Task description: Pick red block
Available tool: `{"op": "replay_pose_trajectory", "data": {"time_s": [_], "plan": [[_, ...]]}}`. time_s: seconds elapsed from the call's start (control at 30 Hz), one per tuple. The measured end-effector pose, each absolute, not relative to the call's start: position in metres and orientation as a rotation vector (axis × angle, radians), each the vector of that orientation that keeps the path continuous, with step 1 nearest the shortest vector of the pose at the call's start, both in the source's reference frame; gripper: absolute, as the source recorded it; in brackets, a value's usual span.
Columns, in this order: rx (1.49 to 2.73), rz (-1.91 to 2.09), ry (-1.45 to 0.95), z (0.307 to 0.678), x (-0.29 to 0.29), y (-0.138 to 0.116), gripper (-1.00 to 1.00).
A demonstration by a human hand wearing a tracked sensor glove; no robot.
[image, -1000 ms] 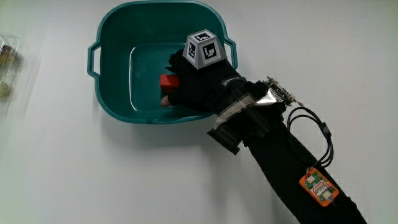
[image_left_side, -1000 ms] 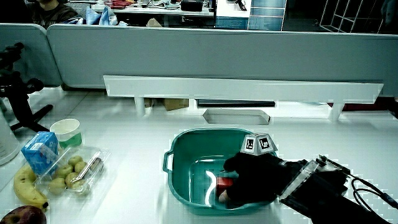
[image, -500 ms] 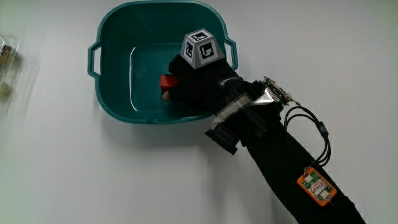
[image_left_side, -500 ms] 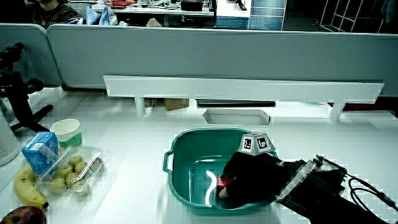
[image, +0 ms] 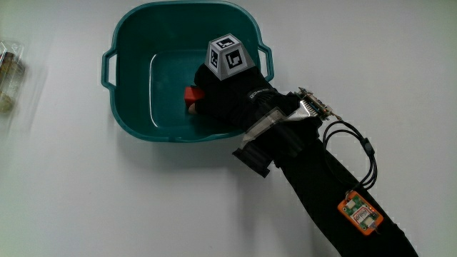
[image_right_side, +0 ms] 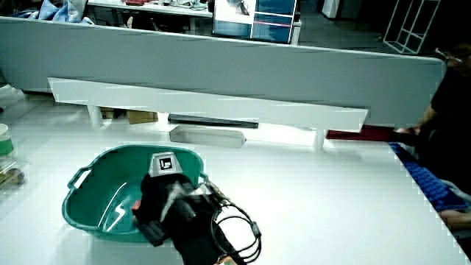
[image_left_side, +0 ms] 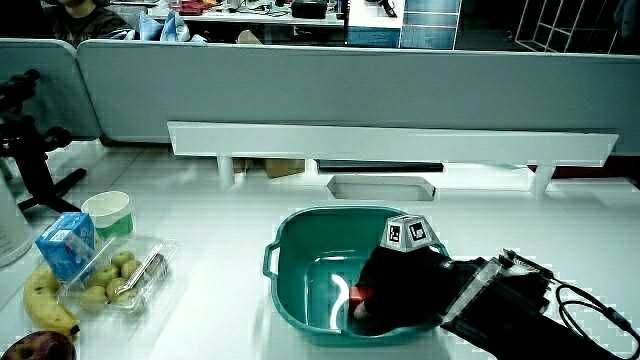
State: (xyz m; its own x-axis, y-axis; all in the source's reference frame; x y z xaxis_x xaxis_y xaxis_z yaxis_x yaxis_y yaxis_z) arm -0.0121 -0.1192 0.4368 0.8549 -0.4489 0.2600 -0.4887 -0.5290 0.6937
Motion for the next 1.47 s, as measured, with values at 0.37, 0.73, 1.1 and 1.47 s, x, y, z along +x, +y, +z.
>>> {"op": "replay_pose_trajectory", "data": {"time_s": [0.37, 0.73, 1.1, 1.47], "plan": [[2.220, 0.013, -0.712, 0.435, -0.015, -0.117, 1.00], [2.255, 0.060, -0.745, 0.420, -0.013, -0.118, 1.00], [2.297, 0.113, -0.818, 0.385, -0.009, -0.114, 1.00], [2.337, 0.121, -0.890, 0.355, -0.005, -0.100, 1.00]]}}
